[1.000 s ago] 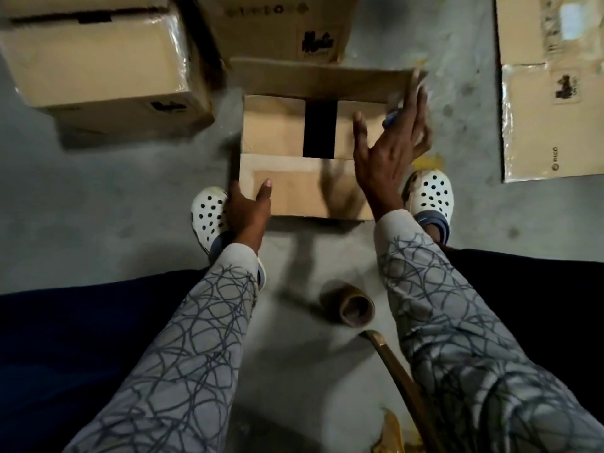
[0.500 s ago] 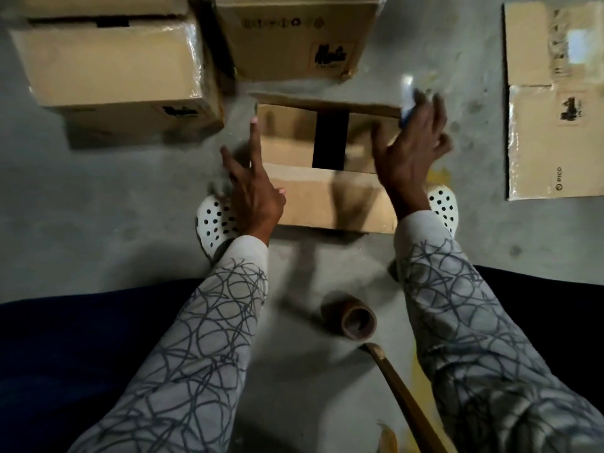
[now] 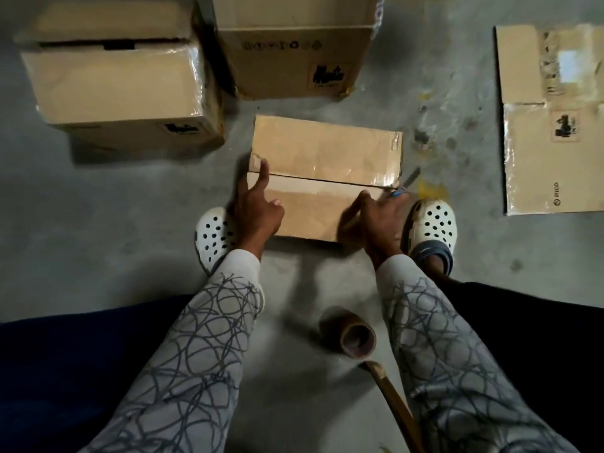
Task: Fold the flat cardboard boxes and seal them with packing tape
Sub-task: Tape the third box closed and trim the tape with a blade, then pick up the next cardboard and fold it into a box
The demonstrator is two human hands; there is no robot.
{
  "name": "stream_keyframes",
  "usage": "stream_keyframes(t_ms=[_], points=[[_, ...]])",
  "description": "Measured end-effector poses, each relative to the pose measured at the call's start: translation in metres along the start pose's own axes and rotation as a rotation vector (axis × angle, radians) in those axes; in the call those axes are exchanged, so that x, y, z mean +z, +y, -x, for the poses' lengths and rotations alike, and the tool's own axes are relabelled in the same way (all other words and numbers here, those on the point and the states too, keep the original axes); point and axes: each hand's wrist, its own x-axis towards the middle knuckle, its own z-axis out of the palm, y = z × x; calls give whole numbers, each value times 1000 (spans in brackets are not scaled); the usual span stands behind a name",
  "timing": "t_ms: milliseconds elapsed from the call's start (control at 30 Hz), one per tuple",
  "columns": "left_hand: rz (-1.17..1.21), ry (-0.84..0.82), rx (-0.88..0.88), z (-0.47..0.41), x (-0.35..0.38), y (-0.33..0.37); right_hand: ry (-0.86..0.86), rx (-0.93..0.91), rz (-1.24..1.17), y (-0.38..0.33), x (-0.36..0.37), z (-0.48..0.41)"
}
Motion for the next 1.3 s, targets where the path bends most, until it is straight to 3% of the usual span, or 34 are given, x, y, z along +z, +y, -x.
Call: stream_keyframes(t_ms=[133, 267, 433, 533, 633, 767, 833, 1000, 1100, 1200, 1300], points=[[-36, 104, 2, -28, -21, 29, 20, -71, -4, -23, 21, -23], [-96, 256, 45, -96, -50, 63, 63, -258, 48, -79, 47, -59], [-205, 210, 8, -139, -16, 46, 38, -415, 154, -101, 77, -104], [-237, 350, 21, -145, 0, 48, 38, -403, 119, -100, 82, -115], [-203, 493, 169, -158, -9, 65, 49, -570, 195, -120, 84, -116], [-310, 491, 504, -185, -35, 105, -1, -1053, 307, -173, 93, -114], [-360, 473, 600, -202, -45, 128, -58, -1136, 336, -198, 99, -110], [-376, 303, 565, -240, -39, 137, 33, -1042, 450, -221, 126, -147], [-353, 503, 551, -244, -35, 151, 43, -1053, 539, -227, 138, -169], [-357, 796, 618, -260, -45, 169, 221, -1096, 460, -242, 141, -178], [-358, 854, 636, -291, -62, 178, 373, -1138, 390, -266, 150, -186]])
